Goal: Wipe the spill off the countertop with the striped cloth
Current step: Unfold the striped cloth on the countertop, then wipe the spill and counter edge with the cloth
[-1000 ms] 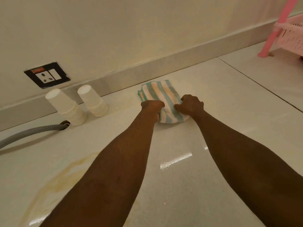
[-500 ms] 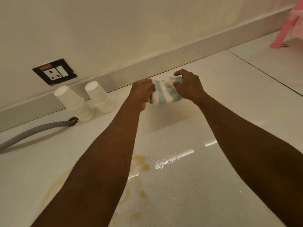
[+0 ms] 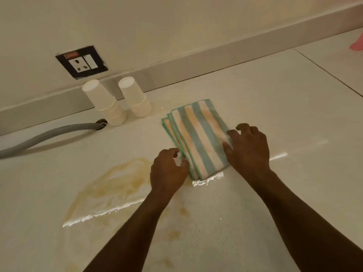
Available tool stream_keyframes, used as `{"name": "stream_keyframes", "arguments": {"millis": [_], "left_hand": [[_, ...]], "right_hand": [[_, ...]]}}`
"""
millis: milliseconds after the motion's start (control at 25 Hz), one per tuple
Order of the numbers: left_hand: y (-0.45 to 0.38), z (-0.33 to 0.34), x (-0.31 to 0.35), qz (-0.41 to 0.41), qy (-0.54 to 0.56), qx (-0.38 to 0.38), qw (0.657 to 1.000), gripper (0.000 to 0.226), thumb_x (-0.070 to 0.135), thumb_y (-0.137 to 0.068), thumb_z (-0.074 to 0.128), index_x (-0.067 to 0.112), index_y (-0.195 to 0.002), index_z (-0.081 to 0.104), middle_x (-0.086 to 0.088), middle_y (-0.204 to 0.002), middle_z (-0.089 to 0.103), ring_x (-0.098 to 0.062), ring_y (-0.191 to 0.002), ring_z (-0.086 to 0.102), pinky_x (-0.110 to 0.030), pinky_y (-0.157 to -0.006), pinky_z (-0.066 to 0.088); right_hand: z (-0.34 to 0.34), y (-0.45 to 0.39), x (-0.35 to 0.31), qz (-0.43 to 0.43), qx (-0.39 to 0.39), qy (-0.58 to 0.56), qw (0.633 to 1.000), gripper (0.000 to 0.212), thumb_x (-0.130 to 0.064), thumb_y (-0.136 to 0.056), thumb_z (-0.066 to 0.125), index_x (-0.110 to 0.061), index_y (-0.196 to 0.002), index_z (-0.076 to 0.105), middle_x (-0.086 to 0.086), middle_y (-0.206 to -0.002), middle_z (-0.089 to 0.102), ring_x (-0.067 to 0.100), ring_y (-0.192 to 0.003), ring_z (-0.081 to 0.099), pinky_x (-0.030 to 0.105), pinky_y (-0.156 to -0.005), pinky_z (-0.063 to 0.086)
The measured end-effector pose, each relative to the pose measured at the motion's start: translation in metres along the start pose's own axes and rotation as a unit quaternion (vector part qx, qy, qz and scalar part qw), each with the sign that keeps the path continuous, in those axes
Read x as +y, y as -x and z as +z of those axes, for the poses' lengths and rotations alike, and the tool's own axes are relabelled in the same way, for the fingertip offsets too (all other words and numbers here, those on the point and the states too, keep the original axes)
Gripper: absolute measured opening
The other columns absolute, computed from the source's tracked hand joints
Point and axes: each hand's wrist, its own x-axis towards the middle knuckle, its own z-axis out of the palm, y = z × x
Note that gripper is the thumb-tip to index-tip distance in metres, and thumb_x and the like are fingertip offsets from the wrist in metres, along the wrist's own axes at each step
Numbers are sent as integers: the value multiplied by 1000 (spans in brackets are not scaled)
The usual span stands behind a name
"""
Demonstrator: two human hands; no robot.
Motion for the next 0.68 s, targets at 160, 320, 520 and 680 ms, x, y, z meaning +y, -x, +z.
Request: {"name": "stream_keyframes", "arguments": {"millis": [160, 320, 520, 680], "left_hand": [[-16, -45, -48, 19, -47, 112, 992, 36, 38, -87, 63, 19, -117, 66, 2, -106, 69, -24, -90, 66, -32, -84, 47], [-19, -114, -141, -49, -114, 215, 969, 30, 34, -90, 60, 13, -109, 69, -7, -93, 69, -32, -92, 64, -38, -82, 47], [10, -187, -256, -145, -179, 244, 942, 34, 34, -94, 51, 8, -106, 68, -15, -95, 68, -38, -99, 59, -46, -84, 46], [54, -212, -316, -206, -176, 252, 929, 54, 50, -88, 40, 9, -117, 62, -18, -111, 63, -40, -110, 53, -52, -92, 45]], "right_hand": [[14, -39, -41, -96, -80, -129, 984, 59, -50, -94, 47, -18, -143, 40, 9, -155, 35, 29, -141, 33, 45, -114, 27], [57, -62, -59, -139, -167, -44, 975, 82, -77, -86, 27, -33, -153, 10, 0, -164, -2, 26, -150, 2, 49, -119, 5], [70, -81, -55, -62, -127, 13, 990, 91, -88, -75, 9, -39, -151, 14, 5, -164, 10, 31, -149, 8, 57, -116, 4], [71, -91, -58, 18, -118, 19, 993, 81, -79, -82, 11, -36, -151, 14, 12, -163, 8, 37, -149, 5, 60, -115, 1]]}}
